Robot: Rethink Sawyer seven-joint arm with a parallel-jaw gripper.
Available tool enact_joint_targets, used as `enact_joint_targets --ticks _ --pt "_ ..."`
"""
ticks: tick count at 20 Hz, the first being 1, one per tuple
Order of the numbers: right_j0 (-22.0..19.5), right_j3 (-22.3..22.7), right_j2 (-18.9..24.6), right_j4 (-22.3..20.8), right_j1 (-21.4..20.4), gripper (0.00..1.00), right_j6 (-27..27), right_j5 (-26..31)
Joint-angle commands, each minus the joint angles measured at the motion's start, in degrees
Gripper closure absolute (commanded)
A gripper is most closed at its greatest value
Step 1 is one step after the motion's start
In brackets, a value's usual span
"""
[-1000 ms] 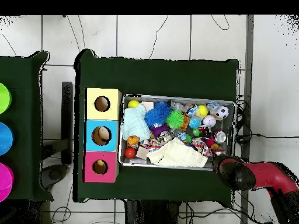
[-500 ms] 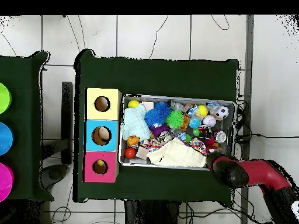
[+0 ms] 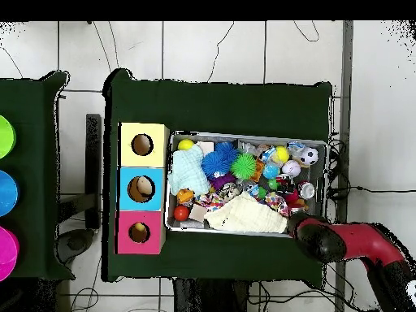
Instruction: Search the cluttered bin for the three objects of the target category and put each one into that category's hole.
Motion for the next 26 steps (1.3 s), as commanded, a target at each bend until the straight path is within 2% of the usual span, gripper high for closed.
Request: enact_joint_targets --ticks 1,4,8,19,24,26 --pt "-0.47 -3.32 -1.12 -2.06 -2.82 0.00 -10.72 2.35" --pt "-0.20 -2.68 -1.21 -2.42 -4.22 0.00 -9.84 1.87" --pt "-0.44 -2.60 -0.61 -1.29 -5.47 0.00 -11.50 3.29" --pt "1.63 -5.76 -2.19 -5.57 0.86 0.00 -10.45 -0.37" --pt "3.18 -4.76 -2.89 -7.66 0.11 0.00 -7.52 -2.08" --pt "2.75 -4.55 -2.23 -7.37 -0.34 0.00 -8.88 -1.60"
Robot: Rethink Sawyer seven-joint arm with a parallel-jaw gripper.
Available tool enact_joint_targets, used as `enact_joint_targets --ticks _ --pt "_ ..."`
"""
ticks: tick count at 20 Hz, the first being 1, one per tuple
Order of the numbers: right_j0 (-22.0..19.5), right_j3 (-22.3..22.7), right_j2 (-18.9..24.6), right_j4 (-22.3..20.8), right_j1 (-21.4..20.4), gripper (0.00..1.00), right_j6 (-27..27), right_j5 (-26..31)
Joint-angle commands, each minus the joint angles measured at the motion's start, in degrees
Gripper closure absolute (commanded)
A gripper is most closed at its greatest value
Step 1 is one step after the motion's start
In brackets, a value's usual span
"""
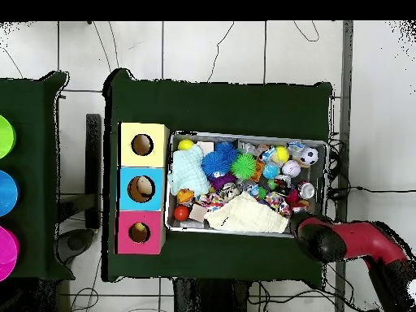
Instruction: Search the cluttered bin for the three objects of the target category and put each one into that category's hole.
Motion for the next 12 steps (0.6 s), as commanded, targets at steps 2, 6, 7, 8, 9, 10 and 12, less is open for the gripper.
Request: enact_joint_targets --ticks 2,6,7,8,9,10,12 --pt "0.74 -4.50 -1.18 -4.45 -0.26 0.00 -10.71 -0.77" --pt "-0.62 -2.00 0.79 -1.37 -4.97 0.00 -13.84 2.22" --pt "-0.95 -1.46 1.32 -0.46 -6.02 0.00 -14.44 2.90" --pt "-1.12 -0.18 1.96 0.83 -8.00 0.00 -14.94 3.97" --pt "-1.85 0.26 2.55 1.99 -8.91 0.00 -16.14 4.84" --pt "-2.01 1.14 3.25 3.47 -10.49 0.00 -16.40 5.85" --pt "-1.89 3.83 4.84 7.29 -14.79 0.00 -16.00 8.47"
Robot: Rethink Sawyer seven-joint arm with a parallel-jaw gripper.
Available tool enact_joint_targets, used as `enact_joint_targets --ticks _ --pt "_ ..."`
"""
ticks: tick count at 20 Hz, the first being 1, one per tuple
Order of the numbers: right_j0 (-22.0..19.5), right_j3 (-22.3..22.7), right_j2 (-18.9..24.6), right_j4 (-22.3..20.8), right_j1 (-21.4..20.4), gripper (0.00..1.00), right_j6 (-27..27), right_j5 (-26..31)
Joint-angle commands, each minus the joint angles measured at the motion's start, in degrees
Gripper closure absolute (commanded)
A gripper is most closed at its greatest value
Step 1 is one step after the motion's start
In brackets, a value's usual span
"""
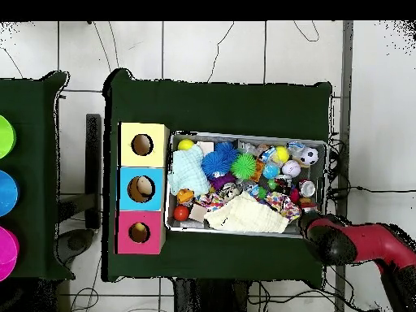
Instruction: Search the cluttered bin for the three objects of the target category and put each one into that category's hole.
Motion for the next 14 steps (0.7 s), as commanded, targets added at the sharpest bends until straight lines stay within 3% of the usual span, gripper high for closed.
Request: enact_joint_targets --ticks 1,2,6,10,14 --pt "-1.21 2.90 4.66 7.34 -10.62 0.00 -16.54 9.58" --pt "-0.37 4.75 5.11 9.04 -13.83 0.00 -14.28 10.26" --pt "1.25 7.13 6.04 13.30 -20.34 0.00 -12.66 13.07" --pt "2.49 5.80 5.39 12.03 -18.81 0.00 -11.24 12.12" --pt "3.12 2.12 4.30 10.00 -14.50 0.00 -11.47 11.06"
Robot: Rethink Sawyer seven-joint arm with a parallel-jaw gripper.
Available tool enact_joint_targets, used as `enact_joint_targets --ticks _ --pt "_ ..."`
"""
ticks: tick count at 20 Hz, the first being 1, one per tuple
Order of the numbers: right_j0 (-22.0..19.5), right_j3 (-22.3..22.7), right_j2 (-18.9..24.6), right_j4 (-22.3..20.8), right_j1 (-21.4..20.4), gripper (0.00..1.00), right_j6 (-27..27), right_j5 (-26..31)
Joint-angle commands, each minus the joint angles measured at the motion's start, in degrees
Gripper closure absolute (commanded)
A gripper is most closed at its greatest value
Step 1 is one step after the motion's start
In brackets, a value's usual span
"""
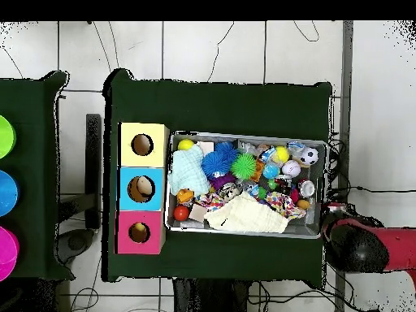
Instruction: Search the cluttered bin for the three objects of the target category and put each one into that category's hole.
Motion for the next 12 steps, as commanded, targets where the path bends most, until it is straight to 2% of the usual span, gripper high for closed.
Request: enact_joint_targets --ticks 1,6,12 --pt "2.13 -2.94 1.85 -0.93 3.10 0.00 -12.49 5.15" --pt "3.83 -7.17 -0.47 -4.46 10.47 0.00 -11.51 2.41" --pt "4.50 -9.02 -0.67 -4.98 12.78 0.00 -11.38 2.36"
